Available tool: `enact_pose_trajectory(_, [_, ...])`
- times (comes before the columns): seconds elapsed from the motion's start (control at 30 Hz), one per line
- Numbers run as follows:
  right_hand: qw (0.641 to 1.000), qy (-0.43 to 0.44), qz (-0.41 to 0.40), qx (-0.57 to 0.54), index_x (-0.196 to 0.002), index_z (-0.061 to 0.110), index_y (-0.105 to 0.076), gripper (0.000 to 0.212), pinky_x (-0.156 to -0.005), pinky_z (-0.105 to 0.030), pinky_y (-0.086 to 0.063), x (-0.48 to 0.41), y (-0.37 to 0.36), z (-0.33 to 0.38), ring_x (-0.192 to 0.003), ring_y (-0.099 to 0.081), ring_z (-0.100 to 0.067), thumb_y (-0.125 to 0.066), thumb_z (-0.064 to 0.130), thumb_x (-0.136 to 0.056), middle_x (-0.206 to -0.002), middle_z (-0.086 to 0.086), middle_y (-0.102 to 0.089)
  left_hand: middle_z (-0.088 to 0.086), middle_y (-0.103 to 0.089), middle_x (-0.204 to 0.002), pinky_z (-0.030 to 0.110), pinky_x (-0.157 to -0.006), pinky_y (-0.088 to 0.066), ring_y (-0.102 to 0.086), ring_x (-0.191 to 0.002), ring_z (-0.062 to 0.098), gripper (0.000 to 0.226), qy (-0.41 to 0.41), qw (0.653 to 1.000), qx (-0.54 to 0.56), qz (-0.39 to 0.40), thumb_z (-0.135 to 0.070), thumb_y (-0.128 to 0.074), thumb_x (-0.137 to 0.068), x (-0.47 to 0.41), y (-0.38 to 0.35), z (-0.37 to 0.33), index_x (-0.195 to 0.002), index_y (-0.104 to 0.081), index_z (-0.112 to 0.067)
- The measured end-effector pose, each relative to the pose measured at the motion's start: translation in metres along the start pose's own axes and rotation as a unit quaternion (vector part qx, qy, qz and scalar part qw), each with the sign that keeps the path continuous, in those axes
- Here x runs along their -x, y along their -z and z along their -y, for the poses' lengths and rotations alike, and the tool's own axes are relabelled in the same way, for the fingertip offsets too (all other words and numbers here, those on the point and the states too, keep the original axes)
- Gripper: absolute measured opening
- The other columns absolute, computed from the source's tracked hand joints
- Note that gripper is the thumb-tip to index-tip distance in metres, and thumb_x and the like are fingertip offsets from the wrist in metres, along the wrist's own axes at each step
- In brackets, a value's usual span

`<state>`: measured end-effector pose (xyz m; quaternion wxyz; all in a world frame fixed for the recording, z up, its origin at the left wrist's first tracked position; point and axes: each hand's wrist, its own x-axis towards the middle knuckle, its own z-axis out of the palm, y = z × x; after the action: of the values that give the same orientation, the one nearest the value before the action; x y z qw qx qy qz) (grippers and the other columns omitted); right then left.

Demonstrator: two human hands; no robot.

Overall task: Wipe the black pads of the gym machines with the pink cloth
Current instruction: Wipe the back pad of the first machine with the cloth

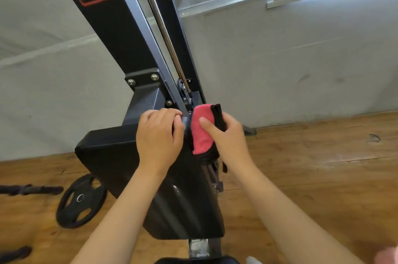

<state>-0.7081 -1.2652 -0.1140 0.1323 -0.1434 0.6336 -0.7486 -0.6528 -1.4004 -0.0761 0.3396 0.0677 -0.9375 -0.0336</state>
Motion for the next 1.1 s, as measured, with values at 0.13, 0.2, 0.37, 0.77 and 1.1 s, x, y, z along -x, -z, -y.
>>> enact_pose_trajectory(0.13, [1.000, -0.003, 0.015, -0.027, -0.095, 0.028, -0.062, 0.009, -0.077, -0.031, -0.057, -0.011, -0.005, 0.009, -0.086, -0.065, -0.009, -0.067, 0.030, -0.087, -0.093, -0.001, -0.068, 0.005, -0.070, -0.085, 0.026, -0.100, -0.032, -0.054, -0.085, 0.009, 0.035, -0.009, 1.000, 0.006, -0.027, -0.016, -0.035, -0.097, 0.003, -0.006, 0.002, -0.091, -0.069, -0.007])
enact_pose_trajectory(0.2, [0.999, -0.003, 0.014, -0.051, -0.091, 0.028, -0.062, 0.006, -0.077, -0.036, -0.057, -0.015, -0.005, 0.012, -0.085, -0.066, -0.013, -0.066, 0.030, -0.088, -0.092, -0.004, -0.067, 0.005, -0.069, -0.083, 0.026, -0.100, -0.032, -0.052, -0.084, 0.009, 0.035, -0.009, 0.999, 0.005, -0.038, -0.016, -0.035, -0.097, 0.003, -0.008, 0.002, -0.090, -0.069, -0.007])
enact_pose_trajectory(0.37, [0.997, 0.027, 0.057, -0.035, -0.095, 0.025, -0.062, 0.013, -0.073, -0.032, -0.058, -0.023, -0.019, 0.014, -0.082, -0.066, -0.011, -0.070, 0.028, -0.085, -0.089, -0.002, -0.067, 0.003, -0.065, -0.075, 0.027, -0.096, -0.036, -0.055, -0.075, 0.014, 0.035, -0.025, 0.998, 0.000, -0.052, -0.016, -0.035, -0.097, 0.004, -0.013, 0.007, -0.083, -0.067, -0.007])
enact_pose_trajectory(0.77, [0.996, 0.045, -0.005, -0.081, -0.097, 0.038, -0.055, 0.021, -0.073, -0.015, -0.052, -0.018, -0.029, -0.015, -0.087, -0.063, 0.001, -0.068, 0.023, -0.088, -0.089, 0.012, -0.065, -0.001, -0.067, -0.078, 0.031, -0.088, -0.042, -0.052, -0.079, 0.006, 0.035, -0.026, 0.998, -0.002, -0.049, -0.026, -0.039, -0.093, 0.003, -0.015, 0.004, -0.087, -0.069, -0.009])
enact_pose_trajectory(1.1, [0.997, -0.022, -0.066, -0.045, -0.101, 0.029, -0.058, 0.014, -0.074, -0.019, -0.052, -0.002, -0.026, -0.059, -0.087, -0.061, 0.000, -0.065, 0.030, -0.088, -0.092, 0.009, -0.065, 0.000, -0.066, -0.084, 0.031, -0.084, -0.043, -0.053, -0.084, 0.007, 0.031, -0.015, 0.999, -0.012, -0.032, -0.024, -0.040, -0.091, 0.004, -0.014, 0.006, -0.090, -0.067, -0.010])
